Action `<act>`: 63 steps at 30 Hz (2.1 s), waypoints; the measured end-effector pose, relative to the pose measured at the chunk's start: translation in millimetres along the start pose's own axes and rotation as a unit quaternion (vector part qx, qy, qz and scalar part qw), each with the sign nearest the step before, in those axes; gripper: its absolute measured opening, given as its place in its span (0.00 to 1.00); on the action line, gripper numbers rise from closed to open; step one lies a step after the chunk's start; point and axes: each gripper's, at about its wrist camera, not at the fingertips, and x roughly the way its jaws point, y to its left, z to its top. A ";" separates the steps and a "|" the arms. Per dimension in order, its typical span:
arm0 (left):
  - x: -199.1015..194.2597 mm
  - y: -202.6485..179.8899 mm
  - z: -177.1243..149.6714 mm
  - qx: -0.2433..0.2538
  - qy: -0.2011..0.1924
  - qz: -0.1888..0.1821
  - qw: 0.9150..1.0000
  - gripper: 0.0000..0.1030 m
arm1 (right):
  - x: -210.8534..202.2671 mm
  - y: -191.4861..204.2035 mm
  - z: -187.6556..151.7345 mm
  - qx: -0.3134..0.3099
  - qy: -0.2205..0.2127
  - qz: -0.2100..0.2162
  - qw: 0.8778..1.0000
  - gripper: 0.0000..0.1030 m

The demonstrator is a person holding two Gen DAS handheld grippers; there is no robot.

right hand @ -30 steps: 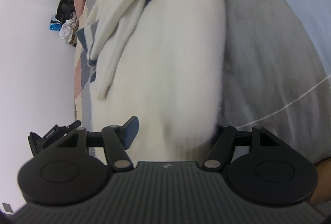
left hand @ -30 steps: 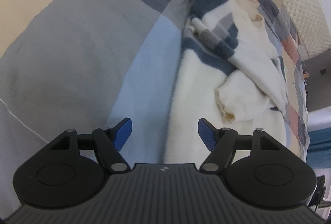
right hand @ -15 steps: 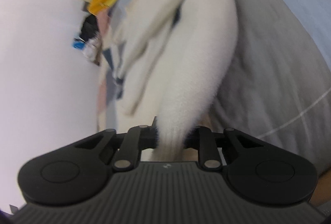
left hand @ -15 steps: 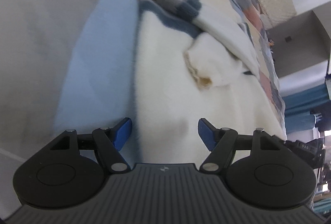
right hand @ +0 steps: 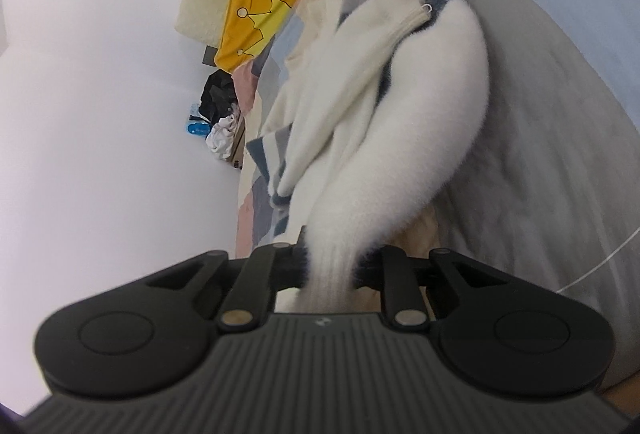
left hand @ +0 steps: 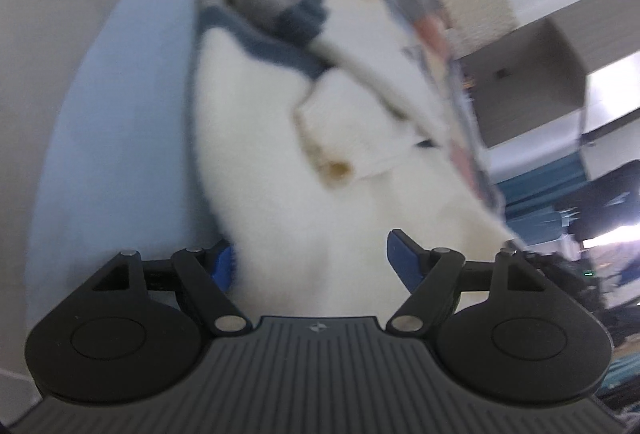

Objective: Fold large clothes
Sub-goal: 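Pinch the sweater hem with the left tool beside the right tool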

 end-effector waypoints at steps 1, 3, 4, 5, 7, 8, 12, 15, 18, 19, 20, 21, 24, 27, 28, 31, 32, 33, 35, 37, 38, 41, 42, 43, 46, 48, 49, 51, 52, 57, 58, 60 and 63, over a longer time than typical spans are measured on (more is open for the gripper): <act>-0.4 -1.8 0.0 0.002 -0.005 -0.018 1.000 0.77 | 0.7 0.0 1.1 0.001 0.000 -0.001 1.000 0.18; -2.7 -7.0 0.0 0.014 -0.010 -0.057 0.998 0.76 | 0.9 -0.8 1.3 0.003 0.000 -0.003 1.000 0.18; -3.6 -11.1 -0.2 0.024 -0.008 -0.077 0.997 0.76 | 0.6 -0.9 1.1 0.004 0.000 -0.004 1.000 0.18; -4.9 -14.3 -0.6 0.032 -0.005 -0.090 0.995 0.76 | 0.5 -1.0 1.0 0.004 -0.001 -0.004 1.000 0.18; -8.2 -21.1 -0.8 0.042 0.003 -0.114 0.993 0.76 | 1.2 -1.5 1.0 0.006 -0.001 -0.005 1.000 0.18; -9.1 -25.0 -1.7 0.047 0.013 -0.127 0.991 0.76 | 1.1 -1.8 0.5 0.007 -0.002 -0.005 1.000 0.18; -5.8 -47.6 -6.3 0.089 0.079 -0.112 0.987 0.76 | 0.9 -2.2 0.8 0.008 -0.003 -0.003 1.000 0.18; 15.0 -59.4 -9.1 0.099 0.149 -0.006 0.984 0.75 | 1.2 -1.9 0.8 0.007 -0.003 -0.005 1.000 0.18; 28.0 -57.7 -9.5 0.077 0.182 0.063 0.978 0.71 | 1.4 -1.1 0.4 0.006 -0.002 -0.009 1.000 0.18; 31.6 -57.0 -9.8 0.072 0.191 0.076 0.976 0.69 | 1.4 -0.6 0.1 0.005 -0.001 -0.011 1.000 0.18; 34.8 -56.9 -10.3 0.069 0.199 0.087 0.974 0.68 | 2.3 -0.1 -0.1 0.004 -0.001 -0.013 1.000 0.18; 37.8 -57.0 -10.9 0.065 0.206 0.095 0.972 0.66 | 2.6 0.2 0.0 0.003 0.000 -0.016 1.000 0.18; 46.9 -59.7 -10.5 0.051 0.222 0.114 0.967 0.64 | 4.6 -1.2 -0.3 0.004 0.004 -0.023 1.000 0.18; 56.3 -62.8 -6.2 0.037 0.227 0.137 0.964 0.63 | 6.4 -2.1 0.0 0.003 0.007 -0.028 1.000 0.18; 59.1 -64.1 -5.5 0.033 0.229 0.143 0.962 0.63 | 6.6 -2.3 0.1 0.003 0.008 -0.030 1.000 0.18; 63.6 -66.6 -6.2 0.017 0.236 0.163 0.958 0.63 | 6.9 -4.2 0.3 0.005 0.009 -0.030 1.000 0.18; 64.9 -69.2 -7.1 0.015 0.239 0.166 0.957 0.63 | 6.4 -4.4 0.3 0.006 0.010 -0.030 0.999 0.18; 65.3 -71.9 -8.9 0.009 0.237 0.171 0.956 0.61 | 6.2 -4.9 0.6 0.007 0.010 -0.029 1.000 0.18; 63.4 -78.7 -15.4 0.006 0.225 0.197 0.954 0.48 | 5.6 -5.6 0.1 0.007 0.010 -0.028 1.000 0.18; 59.9 -90.6 -19.6 0.014 0.199 0.232 0.952 0.34 | 5.4 -5.7 0.3 0.006 0.010 -0.029 1.000 0.18; 58.0 -96.3 -20.9 0.011 0.184 0.243 0.952 0.29 | 4.8 -5.9 0.0 0.006 0.010 -0.028 1.000 0.18; 47.4 -102.7 -25.3 -0.010 0.149 0.266 0.952 0.13 | 2.1 -6.8 0.2 0.009 0.006 -0.025 1.000 0.18; 42.8 -108.2 -26.1 -0.005 0.130 0.264 0.956 0.12 | 1.0 -7.3 0.3 0.009 0.004 -0.024 1.000 0.18; 36.0 -111.1 -26.9 -0.006 0.111 0.257 0.960 0.11 | -0.3 -7.2 0.2 0.008 0.002 -0.023 1.000 0.18; 18.0 -117.9 -26.4 -0.023 0.056 0.239 0.969 0.10 | -6.0 -4.3 -0.5 0.002 -0.007 -0.018 1.000 0.17; 4.3 -121.3 -25.3 -0.030 0.017 0.232 0.972 0.09 | -13.5 -3.1 -0.5 0.000 -0.016 -0.008 1.000 0.17; -1.8 -122.3 -25.1 -0.040 0.000 0.226 0.973 0.09 | -16.0 -2.1 0.3 0.000 -0.020 -0.005 1.000 0.17; -22.9 -122.9 -22.9 -0.058 -0.037 0.207 0.976 0.08 | -23.5 0.0 1.7 0.001 -0.027 0.001 1.000 0.16; -30.5 -125.5 -20.8 -0.059 -0.054 0.198 0.977 0.08 | -28.0 2.1 2.7 0.000 -0.031 0.005 0.999 0.16; -66.5 -143.7 -11.9 -0.076 -0.123 0.149 0.978 0.08 | -54.9 22.0 12.8 -0.029 -0.056 0.024 0.998 0.15; -72.4 -148.8 -11.4 -0.075 -0.134 0.140 0.978 0.08 | -58.9 27.6 15.2 -0.035 -0.059 0.028 0.997 0.15; -85.2 -162.0 -10.2 -0.059 -0.155 0.124 0.978 0.08 | -66.4 38.8 19.4 -0.049 -0.065 0.039 0.996 0.15; -103.7 -178.5 -6.3 -0.034 -0.178 0.120 0.976 0.08 | -76.7 53.3 23.2 -0.063 -0.077 0.056 0.993 0.15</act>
